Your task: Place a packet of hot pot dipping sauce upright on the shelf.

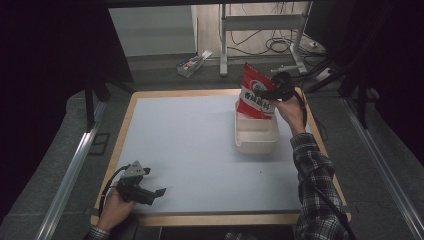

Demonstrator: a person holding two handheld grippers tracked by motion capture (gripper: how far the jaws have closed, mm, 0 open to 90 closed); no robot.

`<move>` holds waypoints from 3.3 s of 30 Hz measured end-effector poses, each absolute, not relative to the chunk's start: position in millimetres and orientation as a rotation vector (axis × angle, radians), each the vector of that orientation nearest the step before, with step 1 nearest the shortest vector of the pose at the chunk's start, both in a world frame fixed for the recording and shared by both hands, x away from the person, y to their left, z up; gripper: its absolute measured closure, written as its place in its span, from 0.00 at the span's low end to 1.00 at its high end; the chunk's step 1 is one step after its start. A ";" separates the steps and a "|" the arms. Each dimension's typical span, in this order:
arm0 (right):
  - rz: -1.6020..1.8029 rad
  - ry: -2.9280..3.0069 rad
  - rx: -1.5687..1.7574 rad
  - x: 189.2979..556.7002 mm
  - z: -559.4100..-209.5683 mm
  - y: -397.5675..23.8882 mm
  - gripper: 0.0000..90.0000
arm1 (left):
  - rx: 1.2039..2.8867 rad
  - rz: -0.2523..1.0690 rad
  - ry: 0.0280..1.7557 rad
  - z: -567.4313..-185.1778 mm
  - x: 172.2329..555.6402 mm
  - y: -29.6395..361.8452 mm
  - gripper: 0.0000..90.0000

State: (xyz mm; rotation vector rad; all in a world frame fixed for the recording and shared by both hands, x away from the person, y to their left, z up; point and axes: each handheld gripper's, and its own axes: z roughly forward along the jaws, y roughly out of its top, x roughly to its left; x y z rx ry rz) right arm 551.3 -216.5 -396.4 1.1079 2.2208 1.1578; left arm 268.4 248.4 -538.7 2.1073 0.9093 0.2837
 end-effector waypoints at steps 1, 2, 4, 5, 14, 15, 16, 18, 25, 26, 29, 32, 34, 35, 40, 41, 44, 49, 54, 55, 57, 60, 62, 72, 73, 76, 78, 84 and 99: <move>1.166 2.216 1.109 550.9 -396.6 -216.6 0.29 | 2.106 0.279 0.906 -538.8 268.4 248.5 0.00; 1.178 2.213 1.109 550.6 -396.8 -217.0 0.26 | 2.104 0.272 0.905 -539.0 268.6 248.7 0.00; 1.184 2.217 1.103 550.3 -397.5 -218.0 0.20 | 2.098 0.262 0.906 -539.4 269.0 249.4 0.00; 1.180 2.222 1.094 549.2 -398.4 -218.5 0.16 | 2.093 0.252 0.907 -539.6 269.4 250.1 0.00; 1.211 2.207 1.127 542.4 -395.2 -218.5 0.06 | 2.085 0.240 0.907 -539.7 269.8 251.2 0.00; 1.213 2.202 1.123 541.2 -394.0 -218.4 0.06 | 2.082 0.238 0.908 -539.6 269.8 251.5 0.00; 1.213 2.201 1.122 540.3 -393.1 -218.5 0.06 | 2.076 0.237 0.908 -539.6 269.7 251.7 0.00; 1.216 2.203 1.114 538.2 -391.3 -218.4 0.06 | 2.070 0.236 0.906 -539.5 269.7 252.4 0.00; 1.213 2.212 1.098 529.6 -387.0 -217.3 0.04 | 2.073 0.234 0.897 -539.5 269.5 252.1 0.00; 1.199 2.210 1.087 526.5 -386.1 -216.8 0.04 | 2.076 0.235 0.896 -539.5 269.5 251.9 0.00; 1.189 2.211 1.077 523.7 -385.5 -216.8 0.04 | 2.083 0.237 0.890 -539.6 269.3 251.3 0.00; 1.177 2.211 1.077 518.5 -384.1 -219.5 0.04 | 2.083 0.234 0.889 -539.7 269.4 251.3 0.00; 1.178 2.212 1.081 517.1 -383.6 -220.4 0.04 | 2.083 0.233 0.889 -539.7 269.5 251.3 0.00; 1.180 2.212 1.083 515.6 -383.1 -221.3 0.04 | 2.084 0.230 0.889 -539.9 269.6 251.2 0.00; 1.185 2.213 1.084 507.5 -382.1 -224.9 0.04 | 2.092 0.224 0.882 -540.2 269.8 250.2 0.00; 1.189 2.213 1.085 505.8 -382.2 -225.1 0.04 | 2.093 0.224 0.881 -540.2 269.8 250.1 0.00; 1.194 2.219 1.081 499.5 -382.2 -226.2 0.04 | 2.094 0.221 0.880 -540.3 269.9 250.0 0.00; 1.200 2.225 1.074 492.9 -383.4 -226.0 0.04 | 2.097 0.221 0.878 -540.2 269.8 249.7 0.00; 1.204 2.235 1.062 484.3 -389.6 -223.9 0.02 | 2.098 0.219 0.876 -540.3 269.9 249.7 0.00; 1.201 2.234 1.056 482.7 -391.1 -223.6 0.02 | 2.099 0.220 0.876 -540.3 269.8 249.6 0.00; 1.206 2.233 1.049 479.9 -394.3 -223.1 0.02 | 2.100 0.220 0.874 -540.4 269.8 249.4 0.00; 1.216 2.233 1.044 476.0 -399.4 -222.9 0.02 | 2.102 0.220 0.874 -540.4 269.8 249.3 0.00; 1.226 2.232 1.044 473.2 -402.7 -223.1 0.02 | 2.102 0.220 0.874 -540.4 269.8 249.2 0.00; 1.239 2.229 1.036 458.7 -416.3 -226.8 0.02 | 2.104 0.218 0.874 -540.6 269.8 248.8 0.00; 1.234 2.237 1.035 457.9 -417.0 -227.3 0.02 | 2.104 0.219 0.873 -540.6 269.7 248.7 0.00; 1.231 2.235 1.032 453.8 -418.2 -229.3 0.02 | 2.104 0.219 0.871 -540.5 269.6 248.8 0.00; 1.229 2.242 1.034 451.2 -419.1 -230.4 0.02 | 2.103 0.217 0.871 -540.6 269.7 248.9 0.00; 1.219 2.255 1.024 442.8 -421.9 -232.2 0.02 | 2.105 0.218 0.867 -540.5 269.4 248.9 0.00; 1.217 2.278 0.993 411.3 -427.6 -237.1 0.00 | 2.111 0.219 0.867 -540.5 269.4 248.4 0.00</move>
